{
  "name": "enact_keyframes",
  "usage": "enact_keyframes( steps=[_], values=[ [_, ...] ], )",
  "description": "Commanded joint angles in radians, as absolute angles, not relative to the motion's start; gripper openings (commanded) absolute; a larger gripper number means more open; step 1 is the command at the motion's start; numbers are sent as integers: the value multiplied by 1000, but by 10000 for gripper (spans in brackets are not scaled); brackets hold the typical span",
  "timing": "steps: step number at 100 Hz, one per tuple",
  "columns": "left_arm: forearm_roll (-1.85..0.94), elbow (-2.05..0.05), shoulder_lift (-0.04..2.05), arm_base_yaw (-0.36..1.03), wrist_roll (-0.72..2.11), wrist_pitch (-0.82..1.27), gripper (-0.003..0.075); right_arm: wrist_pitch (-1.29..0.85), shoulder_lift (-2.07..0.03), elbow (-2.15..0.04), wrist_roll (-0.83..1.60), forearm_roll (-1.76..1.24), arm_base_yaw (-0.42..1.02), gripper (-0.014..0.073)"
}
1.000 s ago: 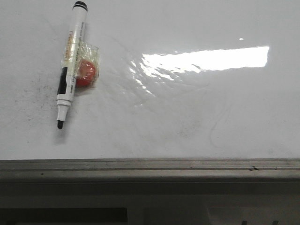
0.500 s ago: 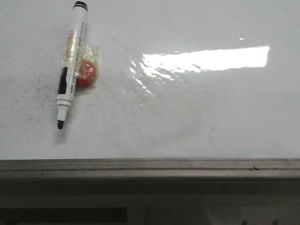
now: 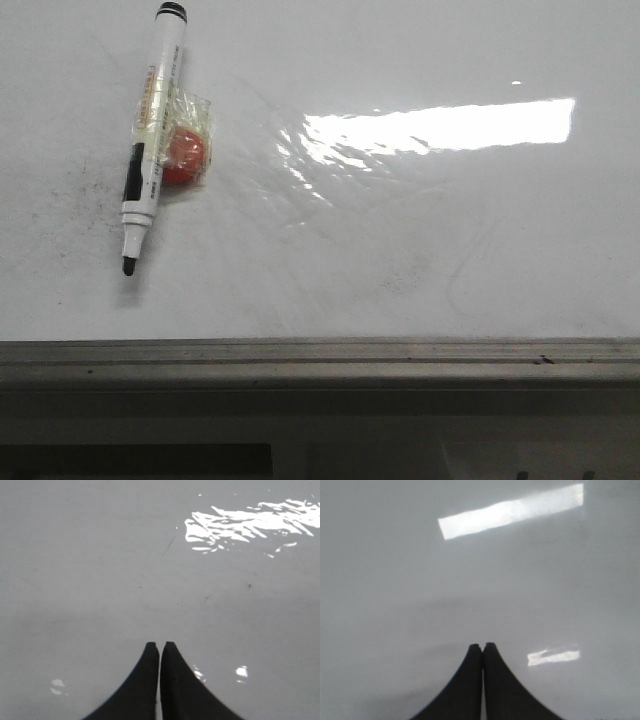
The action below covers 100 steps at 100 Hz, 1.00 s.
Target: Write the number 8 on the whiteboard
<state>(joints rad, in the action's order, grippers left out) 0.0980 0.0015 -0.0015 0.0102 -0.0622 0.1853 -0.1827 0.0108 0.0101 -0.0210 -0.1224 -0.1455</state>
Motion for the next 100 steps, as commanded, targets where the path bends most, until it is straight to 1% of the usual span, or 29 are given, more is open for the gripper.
enact_keyframes(
  steps=[1,13,37,47,70,87,94,100],
  values=[
    [104,33,-32,18,-64,65,-20,-54,32,24,-21,-129,-144,-63],
    [61,33,-32,18,-78,0,-20,-31,32,4,-21,-129,-144,-63],
    [16,-12,-32,18,-78,-8,-21,-72,19,-75,-21,-140,-144,-63],
    [16,-56,-23,18,-78,0,-21,-178,-18,-141,-21,-140,-144,-63],
    [17,-179,49,18,-78,94,-20,-418,-139,-286,0,-140,-144,-63],
    [30,-218,65,18,-78,96,-20,-488,-146,-312,0,-138,-126,-63],
    [30,-218,65,18,-78,98,-4,-495,-146,-303,0,-138,-126,-63],
    [15,-215,65,23,-78,96,46,-493,-146,-300,0,-138,-126,-63]
  ],
)
